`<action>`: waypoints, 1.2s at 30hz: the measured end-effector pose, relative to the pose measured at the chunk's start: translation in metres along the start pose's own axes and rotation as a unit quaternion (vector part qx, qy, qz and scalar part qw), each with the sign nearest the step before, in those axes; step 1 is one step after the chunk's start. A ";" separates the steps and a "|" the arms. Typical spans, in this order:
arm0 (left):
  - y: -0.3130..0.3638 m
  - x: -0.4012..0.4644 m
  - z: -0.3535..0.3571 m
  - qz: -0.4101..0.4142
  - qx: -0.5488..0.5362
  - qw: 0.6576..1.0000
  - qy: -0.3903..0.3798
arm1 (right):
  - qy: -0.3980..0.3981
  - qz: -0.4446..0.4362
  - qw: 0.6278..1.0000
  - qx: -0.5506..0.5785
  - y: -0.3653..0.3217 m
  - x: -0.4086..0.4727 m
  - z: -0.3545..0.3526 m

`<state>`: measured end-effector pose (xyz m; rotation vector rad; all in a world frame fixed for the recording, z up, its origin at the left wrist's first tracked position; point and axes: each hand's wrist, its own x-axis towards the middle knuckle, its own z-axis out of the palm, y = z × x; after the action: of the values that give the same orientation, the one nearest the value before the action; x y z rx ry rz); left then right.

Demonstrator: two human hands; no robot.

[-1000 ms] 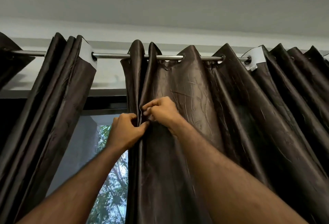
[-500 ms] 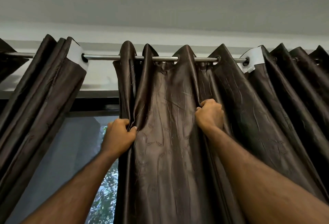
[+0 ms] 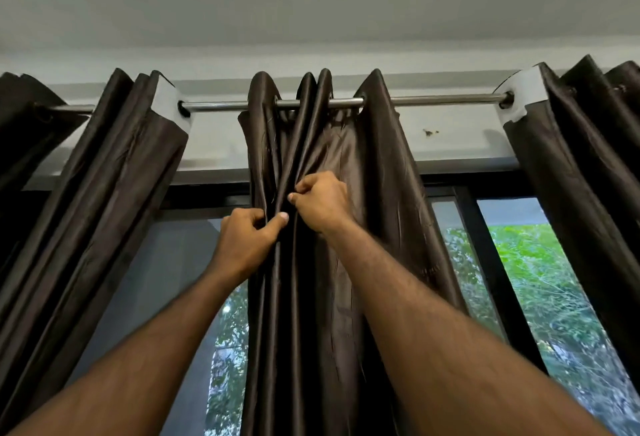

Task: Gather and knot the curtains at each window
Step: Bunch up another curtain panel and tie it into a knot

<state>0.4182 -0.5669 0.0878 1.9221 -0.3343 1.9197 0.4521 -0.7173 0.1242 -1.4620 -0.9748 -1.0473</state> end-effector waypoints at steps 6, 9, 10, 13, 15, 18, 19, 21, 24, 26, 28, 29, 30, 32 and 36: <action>0.007 0.000 0.021 -0.001 0.082 0.996 -0.043 | -0.039 0.004 0.999 -0.002 0.016 0.006 -0.014; 0.004 -0.002 0.030 -0.001 0.101 0.994 -0.038 | 0.108 -0.053 0.979 -0.163 0.033 0.002 -0.039; 0.001 -0.003 0.032 -0.002 0.106 0.994 -0.038 | 0.179 -0.061 0.956 -0.223 0.040 -0.001 -0.051; -0.009 -0.005 0.031 -0.019 0.108 0.993 -0.041 | 0.254 0.020 0.915 -0.311 0.068 0.000 -0.083; -0.011 -0.005 0.030 -0.018 0.100 0.994 -0.038 | 0.240 0.063 0.916 -0.316 0.082 0.000 -0.092; -0.009 -0.005 0.032 -0.007 0.091 0.995 -0.047 | 0.200 0.061 0.932 -0.295 0.090 -0.003 -0.090; -0.009 -0.007 0.032 -0.001 0.090 0.994 -0.056 | 0.173 0.059 0.936 -0.300 0.090 -0.005 -0.084; -0.013 -0.008 0.027 0.010 0.091 0.993 -0.080 | 0.125 0.066 0.948 -0.285 0.076 -0.003 -0.060; -0.018 -0.003 0.011 0.015 0.099 0.991 -0.090 | 0.066 0.000 0.989 -0.132 0.021 0.009 0.001; -0.020 0.000 -0.001 0.038 0.099 0.991 -0.080 | 0.019 -0.079 0.994 -0.067 -0.018 0.010 0.040; -0.022 0.001 -0.009 0.046 0.102 0.991 -0.072 | 0.011 -0.094 0.994 -0.046 -0.028 0.009 0.058; -0.026 0.001 -0.012 0.039 0.100 0.992 -0.070 | 0.021 -0.076 0.996 -0.032 -0.020 0.009 0.060; -0.028 0.000 -0.013 0.031 0.096 0.993 -0.064 | 0.037 -0.053 0.998 -0.017 -0.007 0.007 0.059; -0.031 -0.004 -0.018 0.023 0.084 0.995 -0.046 | 0.074 -0.013 0.997 0.004 0.019 0.002 0.055; -0.028 -0.027 -0.015 0.003 0.034 0.999 -0.025 | 0.078 -0.011 0.996 0.033 0.041 -0.030 0.045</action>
<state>0.4163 -0.5381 0.0574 2.0182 -0.2919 1.9114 0.4872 -0.6794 0.0809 -1.2971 -0.9069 -1.1174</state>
